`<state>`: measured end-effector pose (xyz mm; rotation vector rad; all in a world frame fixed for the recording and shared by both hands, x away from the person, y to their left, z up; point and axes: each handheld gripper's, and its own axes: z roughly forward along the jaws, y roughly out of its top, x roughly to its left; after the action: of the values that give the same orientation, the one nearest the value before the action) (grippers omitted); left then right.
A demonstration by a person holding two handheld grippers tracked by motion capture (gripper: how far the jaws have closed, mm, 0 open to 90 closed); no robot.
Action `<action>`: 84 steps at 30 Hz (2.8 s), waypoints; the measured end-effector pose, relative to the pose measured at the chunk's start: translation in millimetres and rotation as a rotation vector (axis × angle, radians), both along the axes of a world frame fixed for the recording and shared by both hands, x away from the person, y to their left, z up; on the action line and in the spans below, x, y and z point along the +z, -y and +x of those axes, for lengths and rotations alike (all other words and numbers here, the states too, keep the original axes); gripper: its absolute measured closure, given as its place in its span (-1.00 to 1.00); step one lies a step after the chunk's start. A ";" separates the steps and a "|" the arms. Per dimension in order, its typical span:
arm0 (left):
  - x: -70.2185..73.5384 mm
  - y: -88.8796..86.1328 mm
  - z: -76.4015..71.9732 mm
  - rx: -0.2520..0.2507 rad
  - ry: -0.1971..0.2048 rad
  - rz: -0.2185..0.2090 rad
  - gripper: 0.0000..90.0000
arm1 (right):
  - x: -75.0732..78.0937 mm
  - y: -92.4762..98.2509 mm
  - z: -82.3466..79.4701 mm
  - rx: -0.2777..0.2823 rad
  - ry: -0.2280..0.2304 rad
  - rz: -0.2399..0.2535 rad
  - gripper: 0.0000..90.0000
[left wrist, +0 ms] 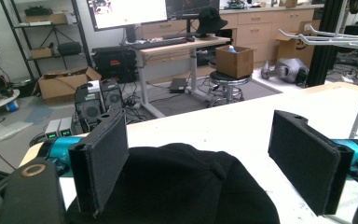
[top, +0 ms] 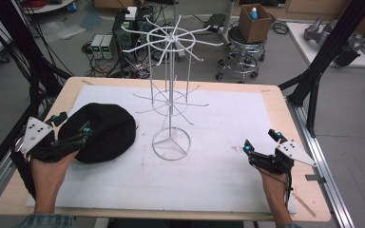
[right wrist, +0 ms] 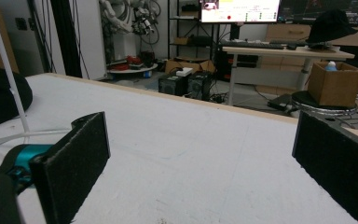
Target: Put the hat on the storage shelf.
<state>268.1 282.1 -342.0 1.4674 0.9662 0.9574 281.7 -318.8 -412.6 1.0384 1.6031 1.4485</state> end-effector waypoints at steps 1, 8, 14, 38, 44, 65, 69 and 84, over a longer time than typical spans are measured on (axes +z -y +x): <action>-1.0 0.2 0.9 -0.003 -0.003 -0.001 -0.55 | -0.2 0.1 0.2 0.000 -0.005 0.003 -0.93; -4.9 -0.8 4.7 -0.012 -0.010 -0.009 -0.54 | -0.2 0.4 0.0 0.002 -0.008 -0.001 -0.93; -13.3 -2.3 12.5 -0.038 -0.018 -0.014 -0.54 | 0.2 0.9 -2.0 0.001 -0.005 -0.008 -0.93; -65.5 -5.2 49.9 -0.063 -0.183 0.119 -0.41 | 0.9 6.6 -10.6 -0.011 -0.011 -0.022 -0.93; -68.5 -2.4 51.0 -0.072 -0.193 0.165 -0.28 | 1.0 6.2 -11.0 -0.010 -0.012 -0.020 -0.93; -60.1 -12.2 40.8 -0.102 -0.088 0.139 0.90 | 1.1 8.1 -11.1 -0.018 -0.014 -0.017 -0.93; -56.0 -18.3 35.1 -0.100 -0.009 0.118 0.90 | 1.0 8.3 -11.0 -0.017 -0.014 -0.016 -0.93; -37.3 -43.9 23.6 -0.091 0.138 -0.024 0.91 | 1.0 10.7 -10.6 -0.029 -0.016 -0.011 -0.93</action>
<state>291.7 326.0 -379.3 1.3946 0.8016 0.9639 271.1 -329.5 -411.6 1.0651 1.5996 1.4136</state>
